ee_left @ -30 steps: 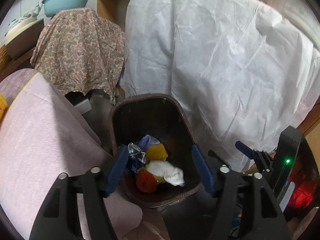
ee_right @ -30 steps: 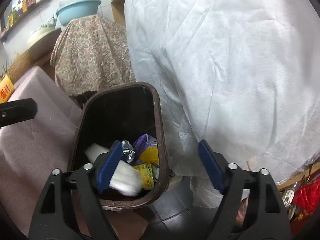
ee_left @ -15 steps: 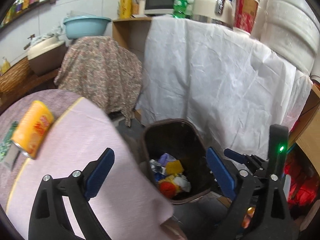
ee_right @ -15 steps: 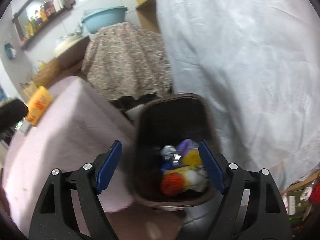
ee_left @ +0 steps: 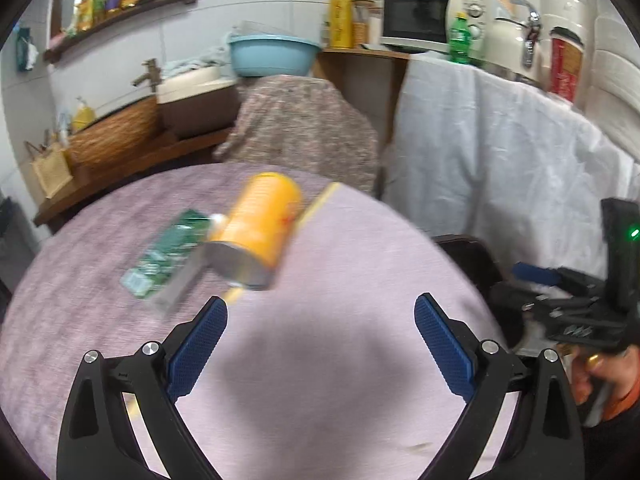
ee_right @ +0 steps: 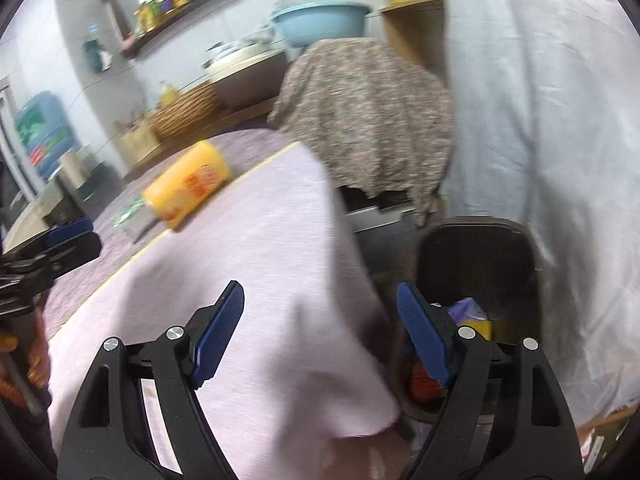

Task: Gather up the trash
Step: 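Move both tools back over the table toward the chip can and green carton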

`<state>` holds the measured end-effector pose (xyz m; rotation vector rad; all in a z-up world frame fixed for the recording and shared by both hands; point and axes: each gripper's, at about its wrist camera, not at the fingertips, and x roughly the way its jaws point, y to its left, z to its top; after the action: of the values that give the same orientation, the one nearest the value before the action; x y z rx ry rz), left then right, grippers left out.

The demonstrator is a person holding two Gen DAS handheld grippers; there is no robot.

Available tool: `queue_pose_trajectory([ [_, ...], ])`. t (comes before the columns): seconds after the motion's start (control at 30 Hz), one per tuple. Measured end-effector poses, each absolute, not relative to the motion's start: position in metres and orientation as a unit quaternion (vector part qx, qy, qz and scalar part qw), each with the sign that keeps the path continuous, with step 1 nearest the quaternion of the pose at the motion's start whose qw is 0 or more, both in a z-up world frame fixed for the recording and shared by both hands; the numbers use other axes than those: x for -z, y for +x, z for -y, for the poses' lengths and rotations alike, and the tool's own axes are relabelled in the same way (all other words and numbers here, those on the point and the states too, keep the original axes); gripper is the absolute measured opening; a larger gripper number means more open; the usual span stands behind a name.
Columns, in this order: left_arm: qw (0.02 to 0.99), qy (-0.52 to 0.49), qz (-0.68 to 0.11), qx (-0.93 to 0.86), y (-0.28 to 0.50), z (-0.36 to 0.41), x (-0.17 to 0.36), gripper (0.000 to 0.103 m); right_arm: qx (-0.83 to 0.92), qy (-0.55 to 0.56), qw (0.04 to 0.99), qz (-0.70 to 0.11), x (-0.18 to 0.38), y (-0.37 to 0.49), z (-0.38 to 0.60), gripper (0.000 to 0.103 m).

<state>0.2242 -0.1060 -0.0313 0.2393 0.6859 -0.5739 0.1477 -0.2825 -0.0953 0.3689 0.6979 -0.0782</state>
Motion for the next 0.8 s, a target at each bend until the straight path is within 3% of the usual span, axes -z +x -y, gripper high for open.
queue_pose_trajectory([
  [0.23,0.892,0.169,-0.35,0.233,0.284,0.062,0.037,0.094,0.001,0.161,0.925,-0.343,0.076,0.179,0.246,0.079],
  [0.57,0.834,0.307,-0.402,0.219,0.351,0.069,0.073,0.088,-0.026,0.139,0.927,-0.347,0.063,0.2,0.216,0.079],
  [0.7,0.83,0.294,-0.424,0.214,0.365,0.067,0.079,0.078,-0.046,0.171,0.918,-0.355,0.059,0.221,0.215,0.079],
  [0.8,0.829,0.28,-0.434,0.214,0.367,0.066,0.08,0.061,-0.067,0.22,0.898,-0.375,0.061,0.244,0.215,0.079],
])
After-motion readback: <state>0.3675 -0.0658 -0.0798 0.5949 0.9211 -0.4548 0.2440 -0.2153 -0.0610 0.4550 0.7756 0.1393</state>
